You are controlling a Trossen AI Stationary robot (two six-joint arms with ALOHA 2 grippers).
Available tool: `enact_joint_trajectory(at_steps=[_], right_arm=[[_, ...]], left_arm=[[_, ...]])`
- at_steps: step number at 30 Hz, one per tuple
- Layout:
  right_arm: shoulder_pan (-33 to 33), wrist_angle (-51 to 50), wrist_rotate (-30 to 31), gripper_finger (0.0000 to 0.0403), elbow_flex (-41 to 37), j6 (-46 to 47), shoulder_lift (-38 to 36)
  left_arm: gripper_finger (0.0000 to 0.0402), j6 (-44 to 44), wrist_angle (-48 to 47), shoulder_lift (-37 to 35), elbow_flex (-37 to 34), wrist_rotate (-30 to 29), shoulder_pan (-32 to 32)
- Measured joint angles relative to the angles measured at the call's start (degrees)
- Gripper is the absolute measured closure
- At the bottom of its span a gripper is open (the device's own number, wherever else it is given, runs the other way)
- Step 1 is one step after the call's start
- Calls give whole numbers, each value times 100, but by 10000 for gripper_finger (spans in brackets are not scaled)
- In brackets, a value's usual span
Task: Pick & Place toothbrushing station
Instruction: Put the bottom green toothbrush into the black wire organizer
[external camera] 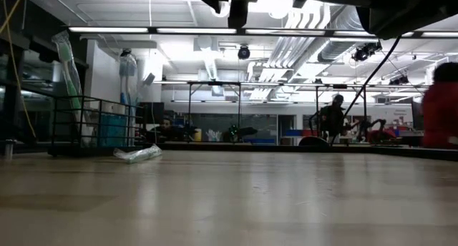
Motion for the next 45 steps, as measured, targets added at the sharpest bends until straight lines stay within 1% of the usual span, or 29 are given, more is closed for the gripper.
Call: enact_joint_trajectory(at_steps=[8,17,23,28,35,45], right_arm=[[81,-186,-3,224,0,3,0],[117,-220,10,224,0,2,0],[117,-222,14,224,0,0,0],[117,-220,15,224,0,-2,1],[115,-218,17,224,0,-41,2],[117,-218,15,224,0,-15,2]], left_arm=[[398,-2341,-1751,13,-71,-17,69],[398,-3890,-2646,17,-351,15,69],[398,-4549,-3099,17,-670,-21,76],[398,-5079,-3400,11,-1029,-43,293],[398,-5252,-3446,11,-1310,2,573],[398,-5806,-3537,-16,-1843,138,820]])
